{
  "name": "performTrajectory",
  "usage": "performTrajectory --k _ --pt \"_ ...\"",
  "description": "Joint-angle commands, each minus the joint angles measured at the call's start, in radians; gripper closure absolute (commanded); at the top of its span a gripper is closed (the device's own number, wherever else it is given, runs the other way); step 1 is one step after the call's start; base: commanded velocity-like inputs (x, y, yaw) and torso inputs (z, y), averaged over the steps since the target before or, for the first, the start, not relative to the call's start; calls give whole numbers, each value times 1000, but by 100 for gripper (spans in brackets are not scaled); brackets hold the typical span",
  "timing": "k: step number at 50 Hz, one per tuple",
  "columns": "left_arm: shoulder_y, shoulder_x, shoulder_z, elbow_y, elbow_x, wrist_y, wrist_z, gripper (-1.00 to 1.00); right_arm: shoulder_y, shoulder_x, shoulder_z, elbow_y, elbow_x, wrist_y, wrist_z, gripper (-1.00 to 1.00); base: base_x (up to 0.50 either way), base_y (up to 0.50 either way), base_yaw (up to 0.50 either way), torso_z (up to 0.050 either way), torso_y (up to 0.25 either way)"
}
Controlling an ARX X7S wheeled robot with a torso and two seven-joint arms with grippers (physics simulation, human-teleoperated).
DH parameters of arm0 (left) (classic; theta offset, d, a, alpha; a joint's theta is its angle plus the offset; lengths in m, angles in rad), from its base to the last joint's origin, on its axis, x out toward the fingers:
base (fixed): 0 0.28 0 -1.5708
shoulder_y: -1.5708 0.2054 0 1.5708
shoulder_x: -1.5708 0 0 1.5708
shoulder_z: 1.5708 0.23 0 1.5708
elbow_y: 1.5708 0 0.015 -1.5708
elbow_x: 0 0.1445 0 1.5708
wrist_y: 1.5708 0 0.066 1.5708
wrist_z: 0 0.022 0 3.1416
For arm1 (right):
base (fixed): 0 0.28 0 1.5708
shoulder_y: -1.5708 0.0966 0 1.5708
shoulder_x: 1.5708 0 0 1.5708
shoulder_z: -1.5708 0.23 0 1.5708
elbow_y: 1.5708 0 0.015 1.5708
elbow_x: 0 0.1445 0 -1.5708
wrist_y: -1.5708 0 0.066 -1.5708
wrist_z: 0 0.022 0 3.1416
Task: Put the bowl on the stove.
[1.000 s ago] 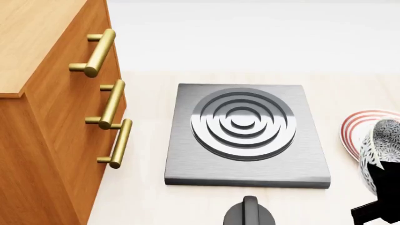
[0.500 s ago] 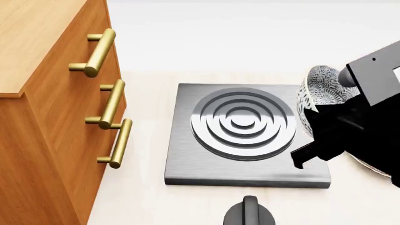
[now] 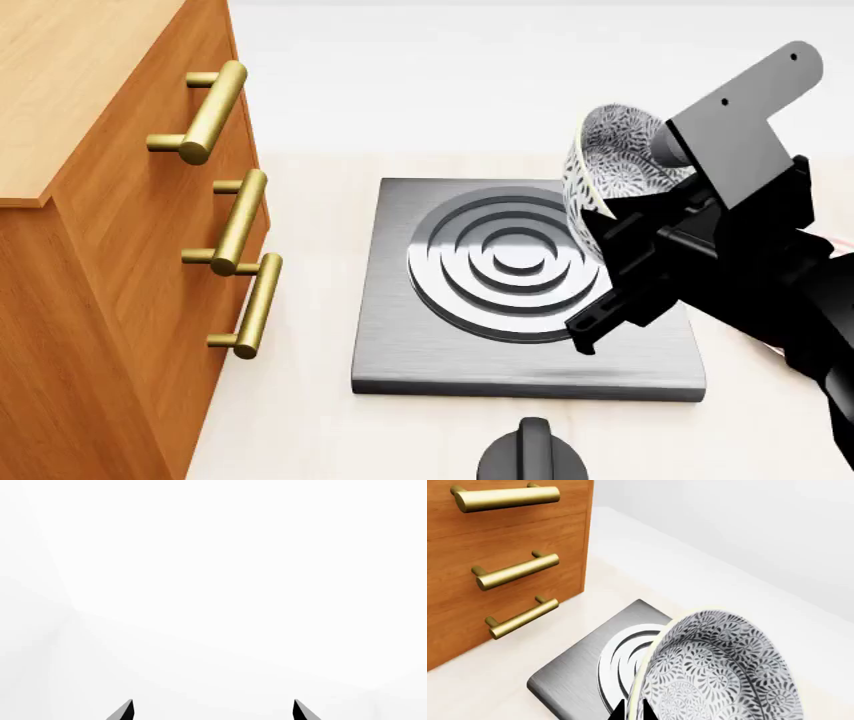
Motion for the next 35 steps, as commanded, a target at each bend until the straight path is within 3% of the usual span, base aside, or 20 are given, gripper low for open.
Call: performTrajectory --k 1,13,18,21,35 --pt "1 -3 4 0 1 3 -2 -100 12 -5 5 4 -9 -26 -3 100 0 0 0 0 0" --pt "4 -5 10 -5 2 9 -2 -100 247 -211 -217 532 -204 -326 -211 100 0 0 0 0 1" --pt "5 -6 9 -8 1 12 -3 -100 375 -352 -263 951 -270 -556 -303 100 0 0 0 0 0" --pt "5 -6 11 -11 2 13 -3 -100 485 -467 -275 1316 -306 -762 -360 100 0 0 0 0 0" --pt "4 -8 15 -18 1 17 -6 -100 459 -521 -64 1321 -478 -653 -374 100 0 0 0 0 1"
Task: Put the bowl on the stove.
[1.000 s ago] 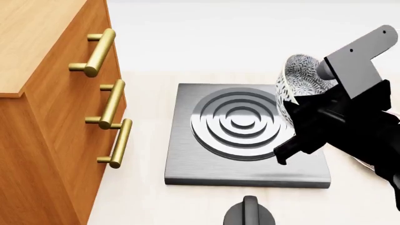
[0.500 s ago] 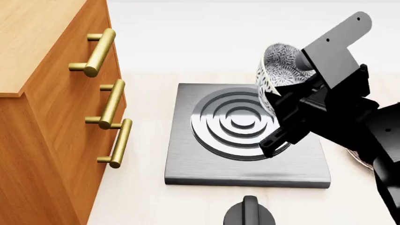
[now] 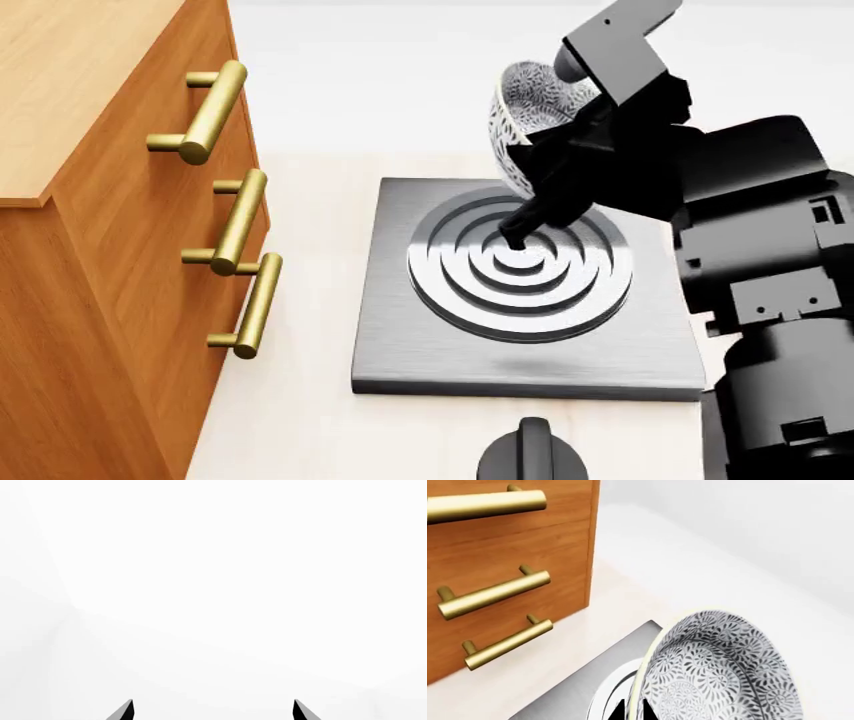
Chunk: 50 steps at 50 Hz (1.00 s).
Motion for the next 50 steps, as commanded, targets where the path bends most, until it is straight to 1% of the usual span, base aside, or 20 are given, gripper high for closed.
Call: performTrajectory --k 1,9,22,43,45,50 --pt "-2 -2 3 -6 -1 3 -2 -100 49 -95 125 174 -140 -33 -51 100 0 0 0 0 0" --pt "0 -3 8 -10 0 6 -2 -100 47 -109 211 174 -183 17 -28 100 0 0 0 0 0" --pt "-1 3 8 -17 24 8 -12 -100 36 -111 287 174 -202 66 9 100 0 0 0 0 0" --pt "2 1 11 -21 33 20 -16 -100 33 -114 289 174 -210 60 45 100 0 0 0 0 0" --pt "2 1 12 -22 35 21 -15 -100 31 -115 277 174 -216 54 49 100 0 0 0 0 0" --pt "1 -1 13 -24 34 23 -16 -100 25 -116 190 174 -236 49 87 100 0 0 0 0 0"
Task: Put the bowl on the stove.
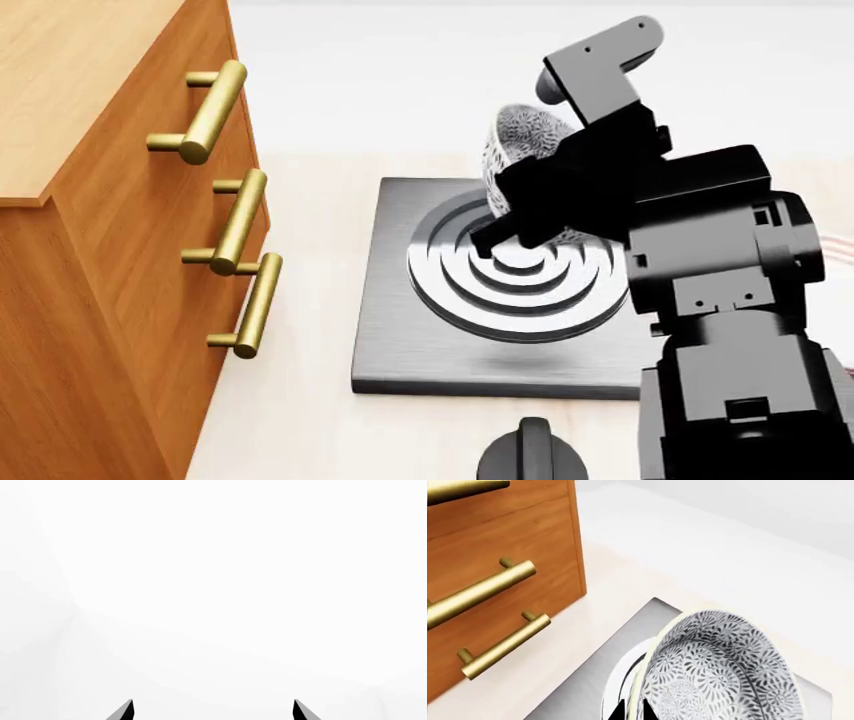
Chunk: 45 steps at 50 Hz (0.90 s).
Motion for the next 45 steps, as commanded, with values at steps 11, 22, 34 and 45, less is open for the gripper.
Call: performTrajectory --k 11,22,34,45 --pt "2 -5 4 -7 4 14 0 -100 0 -8 -90 0 11 -24 54 100 0 0 0 0 1" --pt "11 -4 7 -11 13 32 6 -100 -1 -10 -79 0 13 -20 53 100 0 0 0 0 0" --pt "12 0 6 -13 18 47 3 -100 -4 -9 -69 0 12 -18 53 100 0 0 0 0 -171" --pt "9 -1 8 -17 23 50 1 -100 -6 -10 -68 0 12 -17 56 100 0 0 0 0 -26"
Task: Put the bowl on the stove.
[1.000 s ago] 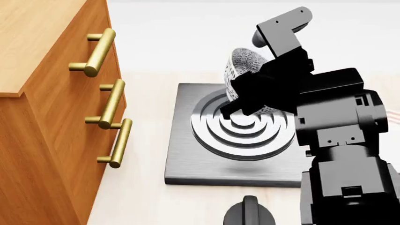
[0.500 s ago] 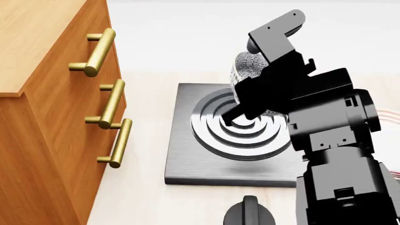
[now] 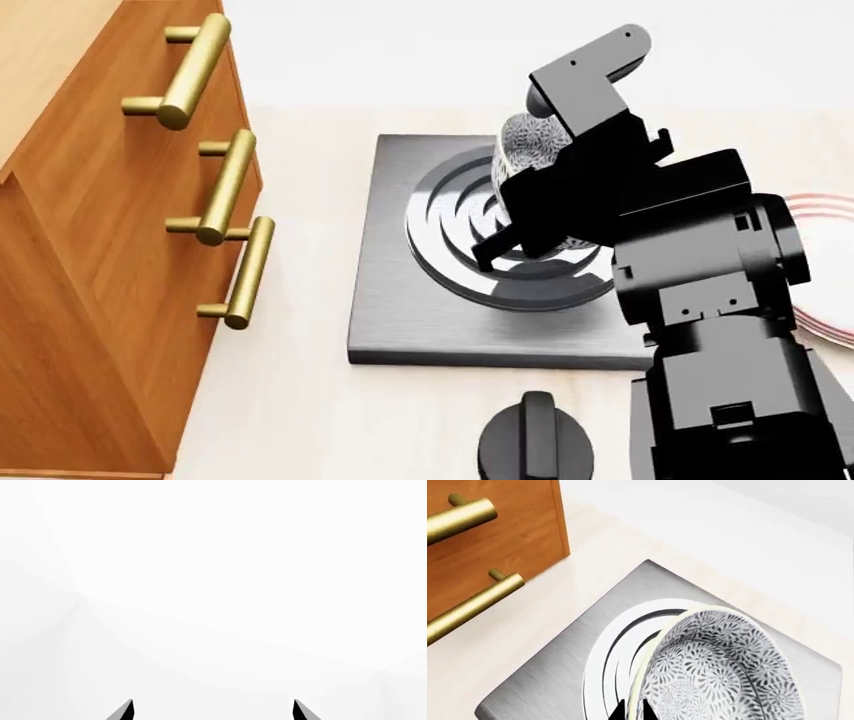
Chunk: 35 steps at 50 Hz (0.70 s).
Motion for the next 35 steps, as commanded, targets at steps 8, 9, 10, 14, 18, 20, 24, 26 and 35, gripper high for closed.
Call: performTrajectory --k 8,9,10,14,18,20,24,26,35 --pt "-5 -1 3 -5 1 4 -7 -100 7 -4 13 0 5 -5 4 100 0 0 0 0 0" --pt "-5 -1 3 -5 2 5 -7 -100 6 -5 13 0 5 -5 3 100 0 0 0 0 0" --pt "-5 -1 3 -4 2 5 -8 -100 5 -6 12 0 4 -4 2 100 0 0 0 0 0" --pt "-1 -11 11 -4 -1 13 6 -100 6 -9 15 0 6 -4 1 100 0 0 0 0 0" --pt "1 -8 10 -3 5 9 -1 -100 7 -12 17 0 6 -6 0 100 0 0 0 0 -121" --pt "2 -6 9 -1 5 14 -1 -100 7 -13 18 0 6 -6 0 100 0 0 0 0 -159" --pt "1 -4 5 -2 -10 16 -10 -100 5 -14 22 0 5 -5 0 100 0 0 0 0 -19" --pt "1 -5 7 -3 -9 15 -9 -100 4 -15 24 0 6 -2 0 100 0 0 0 0 0" --pt "1 -9 13 -5 -10 16 -7 -100 0 -21 37 0 7 8 7 100 0 0 0 0 0"
